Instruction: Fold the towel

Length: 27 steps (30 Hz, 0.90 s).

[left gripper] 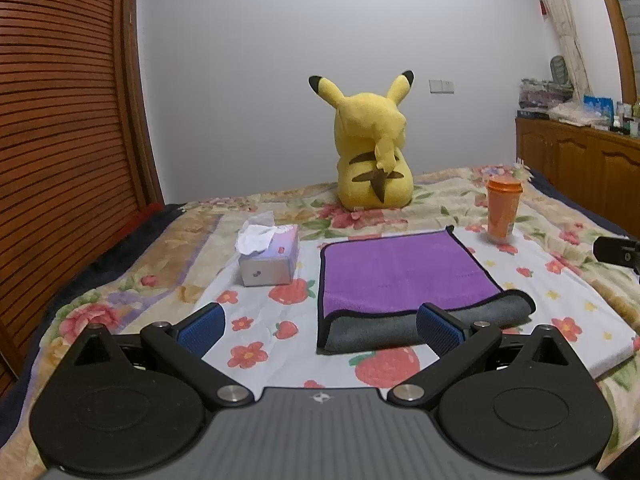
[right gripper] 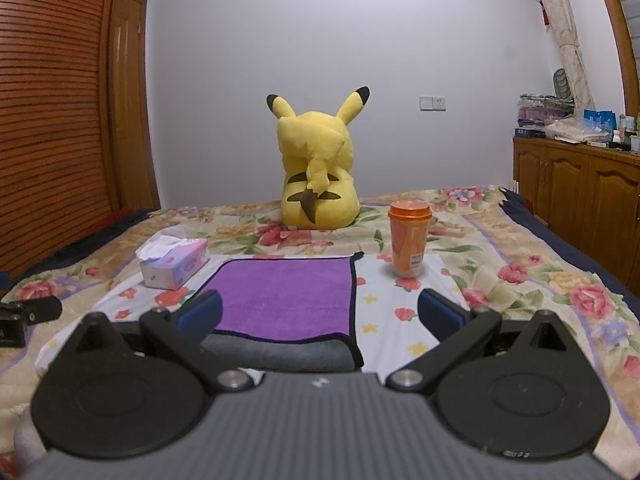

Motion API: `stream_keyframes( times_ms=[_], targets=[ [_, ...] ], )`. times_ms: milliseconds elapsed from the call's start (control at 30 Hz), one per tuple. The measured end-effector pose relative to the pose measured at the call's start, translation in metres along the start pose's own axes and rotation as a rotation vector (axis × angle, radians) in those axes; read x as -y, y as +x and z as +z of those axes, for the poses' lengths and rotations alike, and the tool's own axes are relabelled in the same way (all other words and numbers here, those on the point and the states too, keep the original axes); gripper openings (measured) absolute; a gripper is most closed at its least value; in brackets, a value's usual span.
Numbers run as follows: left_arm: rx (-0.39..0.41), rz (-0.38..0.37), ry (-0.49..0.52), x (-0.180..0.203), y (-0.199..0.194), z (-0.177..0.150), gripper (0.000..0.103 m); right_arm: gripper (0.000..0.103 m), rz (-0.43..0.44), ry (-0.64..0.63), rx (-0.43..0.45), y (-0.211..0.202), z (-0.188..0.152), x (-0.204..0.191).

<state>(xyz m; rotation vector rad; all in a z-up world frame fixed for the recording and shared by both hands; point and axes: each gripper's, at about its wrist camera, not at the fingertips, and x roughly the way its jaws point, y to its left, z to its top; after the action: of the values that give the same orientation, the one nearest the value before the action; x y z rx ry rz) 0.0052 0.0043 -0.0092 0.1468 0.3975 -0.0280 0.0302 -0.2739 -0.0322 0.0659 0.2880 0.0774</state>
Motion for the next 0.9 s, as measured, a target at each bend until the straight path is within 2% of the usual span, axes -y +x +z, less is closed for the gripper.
stream_keyframes(
  times_ms=[367,900],
  targets=[
    [-0.058,-0.020,0.022,0.005,0.012,-0.003,0.103,0.103,0.008,-0.014,-0.040,0.007,-0.001,-0.006],
    [-0.140,-0.053,0.047,0.006,0.049,-0.003,0.103,0.103,-0.007,-0.005,-0.095,0.033,-0.004,-0.003]
  ],
)
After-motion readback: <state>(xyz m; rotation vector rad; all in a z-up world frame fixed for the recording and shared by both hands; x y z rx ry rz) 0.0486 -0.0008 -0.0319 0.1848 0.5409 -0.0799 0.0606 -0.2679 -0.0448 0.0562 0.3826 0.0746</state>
